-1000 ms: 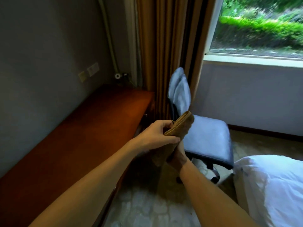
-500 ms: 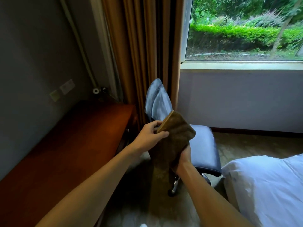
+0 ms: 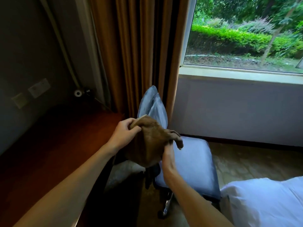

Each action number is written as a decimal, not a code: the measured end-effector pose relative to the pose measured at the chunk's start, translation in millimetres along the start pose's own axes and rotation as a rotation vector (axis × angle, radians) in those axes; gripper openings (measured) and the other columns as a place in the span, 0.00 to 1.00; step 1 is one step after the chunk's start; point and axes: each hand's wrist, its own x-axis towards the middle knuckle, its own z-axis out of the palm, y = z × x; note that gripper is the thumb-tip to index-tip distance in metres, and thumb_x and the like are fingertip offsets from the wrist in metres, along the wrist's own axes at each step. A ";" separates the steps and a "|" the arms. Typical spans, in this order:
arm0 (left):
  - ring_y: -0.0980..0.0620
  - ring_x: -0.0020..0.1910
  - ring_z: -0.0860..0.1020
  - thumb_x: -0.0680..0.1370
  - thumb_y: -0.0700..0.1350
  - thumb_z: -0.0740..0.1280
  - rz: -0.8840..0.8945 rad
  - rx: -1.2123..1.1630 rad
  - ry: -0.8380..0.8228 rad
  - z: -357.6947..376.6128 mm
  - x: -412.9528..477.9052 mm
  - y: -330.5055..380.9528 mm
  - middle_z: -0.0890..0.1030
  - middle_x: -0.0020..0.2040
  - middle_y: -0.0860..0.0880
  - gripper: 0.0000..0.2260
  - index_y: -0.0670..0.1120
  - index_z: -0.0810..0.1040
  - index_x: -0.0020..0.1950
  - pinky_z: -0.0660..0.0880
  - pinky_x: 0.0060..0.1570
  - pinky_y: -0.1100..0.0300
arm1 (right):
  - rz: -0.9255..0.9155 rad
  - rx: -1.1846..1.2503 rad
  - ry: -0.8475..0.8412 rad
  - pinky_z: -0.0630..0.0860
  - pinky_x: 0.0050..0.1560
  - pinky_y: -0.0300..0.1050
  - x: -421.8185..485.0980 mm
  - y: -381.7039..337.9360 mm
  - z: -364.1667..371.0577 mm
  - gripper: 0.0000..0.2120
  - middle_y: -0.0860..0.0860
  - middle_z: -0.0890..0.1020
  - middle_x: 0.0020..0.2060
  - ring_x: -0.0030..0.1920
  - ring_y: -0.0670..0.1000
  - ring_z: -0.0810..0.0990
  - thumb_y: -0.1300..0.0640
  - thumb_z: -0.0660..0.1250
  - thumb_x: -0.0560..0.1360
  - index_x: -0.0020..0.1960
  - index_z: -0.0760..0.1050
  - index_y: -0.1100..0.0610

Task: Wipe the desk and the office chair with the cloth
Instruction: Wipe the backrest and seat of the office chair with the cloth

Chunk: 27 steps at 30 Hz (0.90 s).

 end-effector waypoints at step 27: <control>0.51 0.49 0.80 0.82 0.42 0.67 -0.348 0.105 0.106 -9.4 221.9 -68.1 0.84 0.46 0.51 0.05 0.51 0.80 0.48 0.74 0.49 0.57 | -0.230 -0.659 -0.217 0.45 0.83 0.52 170.8 -32.3 128.6 0.34 0.57 0.56 0.83 0.82 0.55 0.52 0.55 0.59 0.82 0.84 0.50 0.57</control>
